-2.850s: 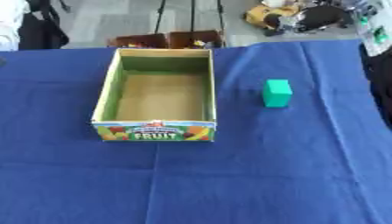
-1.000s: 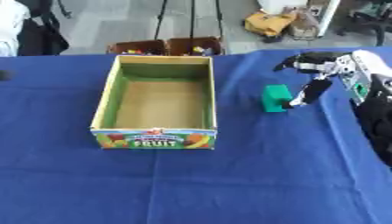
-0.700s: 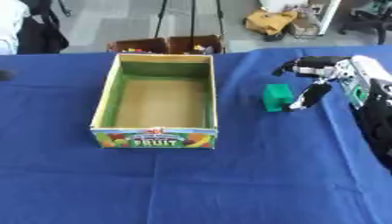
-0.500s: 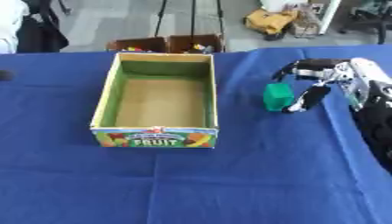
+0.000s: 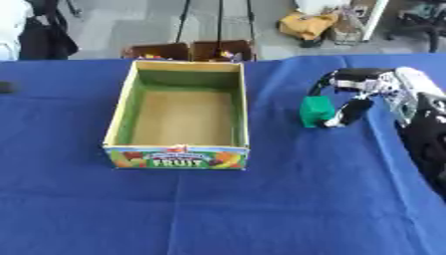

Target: Pick up objects on the table and place them in the box.

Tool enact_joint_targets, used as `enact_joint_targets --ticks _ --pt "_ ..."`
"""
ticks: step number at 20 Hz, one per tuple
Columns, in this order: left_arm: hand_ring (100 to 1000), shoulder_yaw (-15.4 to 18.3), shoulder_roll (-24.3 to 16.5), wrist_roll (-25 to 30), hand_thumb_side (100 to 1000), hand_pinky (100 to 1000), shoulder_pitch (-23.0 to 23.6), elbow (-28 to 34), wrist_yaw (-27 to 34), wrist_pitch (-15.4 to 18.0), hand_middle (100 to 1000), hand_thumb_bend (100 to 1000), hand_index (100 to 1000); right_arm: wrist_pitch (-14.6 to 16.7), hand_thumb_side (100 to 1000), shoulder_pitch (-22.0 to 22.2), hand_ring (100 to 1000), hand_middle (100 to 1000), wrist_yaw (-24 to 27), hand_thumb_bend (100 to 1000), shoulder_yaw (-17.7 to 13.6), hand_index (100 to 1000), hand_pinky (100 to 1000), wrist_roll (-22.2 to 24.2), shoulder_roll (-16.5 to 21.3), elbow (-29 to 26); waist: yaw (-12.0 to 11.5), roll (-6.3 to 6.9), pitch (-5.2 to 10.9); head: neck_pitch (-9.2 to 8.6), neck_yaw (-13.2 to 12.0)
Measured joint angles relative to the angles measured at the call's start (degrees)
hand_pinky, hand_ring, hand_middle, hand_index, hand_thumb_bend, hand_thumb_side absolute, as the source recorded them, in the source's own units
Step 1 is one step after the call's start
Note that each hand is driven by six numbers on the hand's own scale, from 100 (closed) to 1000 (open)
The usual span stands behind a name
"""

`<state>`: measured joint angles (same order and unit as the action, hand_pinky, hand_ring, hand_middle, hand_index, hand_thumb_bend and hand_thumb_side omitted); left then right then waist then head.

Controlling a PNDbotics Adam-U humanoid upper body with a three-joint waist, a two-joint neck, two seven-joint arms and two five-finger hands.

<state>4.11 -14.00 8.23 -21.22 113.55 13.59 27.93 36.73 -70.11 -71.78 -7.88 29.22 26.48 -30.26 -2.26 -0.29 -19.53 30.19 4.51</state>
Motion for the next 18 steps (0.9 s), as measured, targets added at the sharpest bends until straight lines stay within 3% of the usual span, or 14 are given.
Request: enact_joint_targets --ticks 7,18 --pt "745 0.0 0.0 0.0 1000 668 0.0 0.0 0.0 0.0 830 100 971 0.6 390 -0.4 803 743 -1.4 435 0.5 822 707 -0.6 0.0 1.6 -0.1 -0.09 -0.12 -0.04 0.0" --pt "746 0.0 0.0 0.0 1000 669 0.0 0.0 -0.1 0.0 831 100 969 2.6 365 -0.5 616 601 -1.8 243 0.1 720 611 -2.6 0.1 2.4 -0.1 -0.02 -0.23 -0.05 0.2"
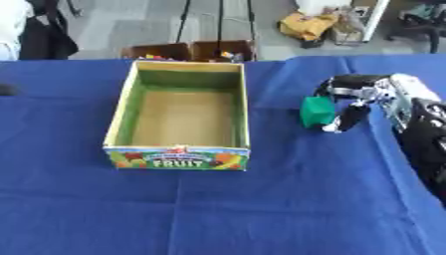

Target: Pick up objects on the table and place them in the box.

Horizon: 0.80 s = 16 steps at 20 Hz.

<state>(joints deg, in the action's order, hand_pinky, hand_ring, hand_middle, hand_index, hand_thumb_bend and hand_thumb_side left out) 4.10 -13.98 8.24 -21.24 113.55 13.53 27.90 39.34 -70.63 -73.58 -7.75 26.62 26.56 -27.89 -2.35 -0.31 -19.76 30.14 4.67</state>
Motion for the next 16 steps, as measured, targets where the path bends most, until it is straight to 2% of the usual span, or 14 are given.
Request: enact_joint_targets --ticks 9,12,16 --pt "747 0.0 0.0 0.0 1000 669 0.0 0.0 0.0 -0.2 831 100 968 1.2 368 0.0 572 549 0.0 140 0.0 658 567 -1.2 0.0 0.0 0.0 0.02 0.0 -0.02 0.1" --pt "747 0.0 0.0 0.0 1000 669 0.0 0.0 0.0 -0.2 832 100 968 1.5 393 0.0 560 537 0.1 109 0.0 648 560 -1.5 0.0 0.0 0.0 0.13 0.0 -0.03 0.1" --pt "746 0.0 0.0 0.0 1000 668 0.0 0.0 0.0 -0.2 832 100 969 1.6 413 -0.7 558 535 0.8 100 -0.4 643 561 -1.6 -0.1 -0.5 0.2 0.18 0.0 -0.03 0.1"
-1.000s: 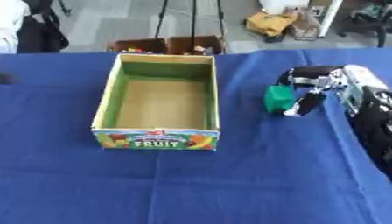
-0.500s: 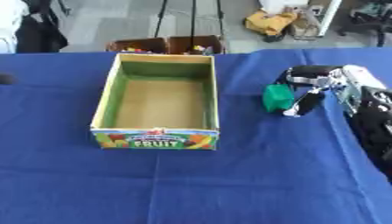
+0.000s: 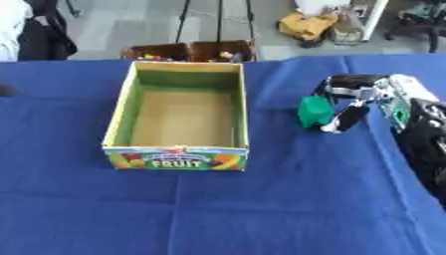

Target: Pick up objects on the table and place them in the box.

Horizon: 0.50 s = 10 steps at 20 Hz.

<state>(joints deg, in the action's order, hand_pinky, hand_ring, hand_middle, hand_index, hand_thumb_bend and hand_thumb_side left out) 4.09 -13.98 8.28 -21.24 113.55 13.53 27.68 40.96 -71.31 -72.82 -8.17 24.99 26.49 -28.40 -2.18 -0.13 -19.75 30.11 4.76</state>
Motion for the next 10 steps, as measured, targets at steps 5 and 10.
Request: enact_joint_targets --ticks 5,10 --pt "746 0.0 0.0 0.0 1000 668 0.0 0.0 0.0 0.0 832 100 969 -0.5 432 -0.9 550 529 1.6 100 -0.8 635 559 0.5 0.0 -2.0 0.1 0.02 0.02 0.0 0.0" --pt "746 0.0 0.0 0.1 1000 668 0.0 0.0 0.0 -0.1 833 100 969 -1.3 454 -1.9 538 518 4.1 100 -1.7 621 552 1.3 0.0 -4.9 0.3 0.0 0.17 0.0 -0.1"
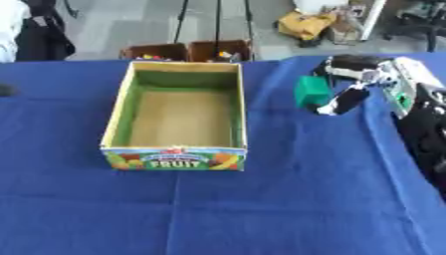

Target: Pick up objects on the table and place them in the box.

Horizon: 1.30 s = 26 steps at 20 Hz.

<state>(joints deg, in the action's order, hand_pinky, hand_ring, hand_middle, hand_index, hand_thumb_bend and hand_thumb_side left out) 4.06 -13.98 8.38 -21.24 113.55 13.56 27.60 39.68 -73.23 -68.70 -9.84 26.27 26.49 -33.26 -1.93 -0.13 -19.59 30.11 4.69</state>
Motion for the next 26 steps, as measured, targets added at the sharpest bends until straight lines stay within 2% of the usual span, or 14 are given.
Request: enact_joint_targets --ticks 6,12,13,14,24,25,26 --pt "746 0.0 0.0 0.0 1000 668 0.0 0.0 0.1 0.0 833 100 969 -0.8 488 -2.1 523 502 4.3 100 -0.2 607 543 0.8 -0.3 -4.6 0.0 -0.03 0.18 0.0 0.0" --pt "746 -0.3 0.0 0.1 1000 668 0.1 0.0 0.2 -0.1 833 100 969 -2.0 502 -4.3 522 501 9.6 100 0.8 605 539 2.0 -3.3 -10.0 -0.5 -0.13 0.55 0.0 0.3" --pt "746 -0.3 0.0 0.2 1000 668 0.1 0.0 0.2 -0.2 834 100 969 -2.2 782 -4.6 520 502 10.4 100 1.1 603 537 2.2 -4.0 -10.8 -0.6 -0.18 0.55 0.0 0.4" --pt "746 -0.3 0.0 0.2 1000 668 0.1 0.0 0.3 -0.2 833 100 970 -2.4 506 -4.7 519 498 11.1 100 1.4 602 537 2.4 -4.6 -11.5 -0.7 -0.22 0.55 -0.01 0.4" --pt "746 -1.0 0.5 0.9 1000 668 0.0 0.0 0.9 -0.4 834 100 970 -5.5 496 -5.6 510 490 14.4 100 2.9 593 542 5.5 -14.9 -17.5 -2.8 -0.44 0.54 -0.93 2.0" --pt "746 -1.0 0.5 1.0 1000 668 0.0 0.0 1.0 -0.4 834 100 970 -5.9 466 -5.3 511 491 14.4 100 3.0 594 543 5.9 -15.7 -17.9 -3.0 -0.5 0.52 -0.97 2.1" --pt "746 -1.0 0.5 1.1 1000 668 -0.1 0.0 1.0 -0.4 834 100 970 -6.2 489 -5.0 512 492 14.3 100 3.1 595 543 6.2 -16.5 -18.2 -3.1 -0.55 0.48 -0.98 2.3"
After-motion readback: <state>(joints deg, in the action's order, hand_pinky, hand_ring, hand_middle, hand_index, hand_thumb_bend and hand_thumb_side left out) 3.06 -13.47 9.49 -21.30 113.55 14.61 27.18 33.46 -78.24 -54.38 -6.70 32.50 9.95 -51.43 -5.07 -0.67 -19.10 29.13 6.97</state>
